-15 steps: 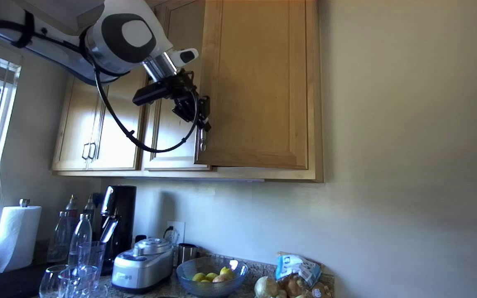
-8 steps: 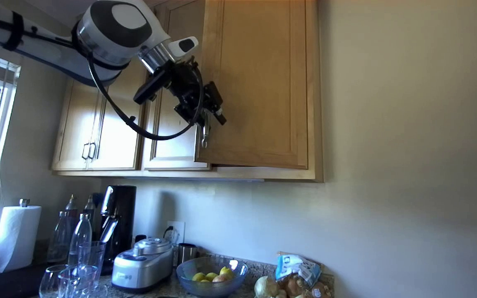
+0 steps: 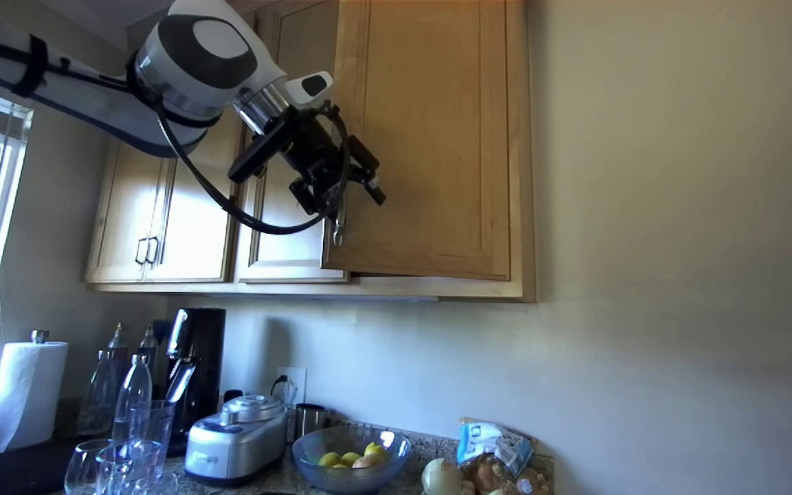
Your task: Open the top cupboard doors
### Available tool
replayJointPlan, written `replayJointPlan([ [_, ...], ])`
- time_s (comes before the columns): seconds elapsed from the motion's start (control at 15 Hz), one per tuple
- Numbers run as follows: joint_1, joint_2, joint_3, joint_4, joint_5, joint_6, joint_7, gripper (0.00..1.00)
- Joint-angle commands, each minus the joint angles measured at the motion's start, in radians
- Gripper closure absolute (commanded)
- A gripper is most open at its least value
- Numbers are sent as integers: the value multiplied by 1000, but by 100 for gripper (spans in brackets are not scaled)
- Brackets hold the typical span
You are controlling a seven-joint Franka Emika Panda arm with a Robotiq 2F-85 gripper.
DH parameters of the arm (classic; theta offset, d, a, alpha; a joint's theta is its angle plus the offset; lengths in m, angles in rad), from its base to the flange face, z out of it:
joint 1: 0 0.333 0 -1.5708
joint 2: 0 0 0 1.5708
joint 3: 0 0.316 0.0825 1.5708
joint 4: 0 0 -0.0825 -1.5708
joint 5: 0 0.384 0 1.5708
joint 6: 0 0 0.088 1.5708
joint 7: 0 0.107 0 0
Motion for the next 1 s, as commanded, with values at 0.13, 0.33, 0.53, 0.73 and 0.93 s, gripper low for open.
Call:
replayJointPlan([
  [0.13, 150, -36, -65, -72, 172, 83, -96, 0],
  [0.33, 198, -61, -105, -77, 253, 73, -161, 0],
  [0.53, 248, -97, -90, -68, 325, -3, -209, 0],
  [0.73, 329, -155, -27, -58, 388, -131, -206, 0],
  [0.93, 375, -85, 70, -56, 420, -69, -169, 0],
])
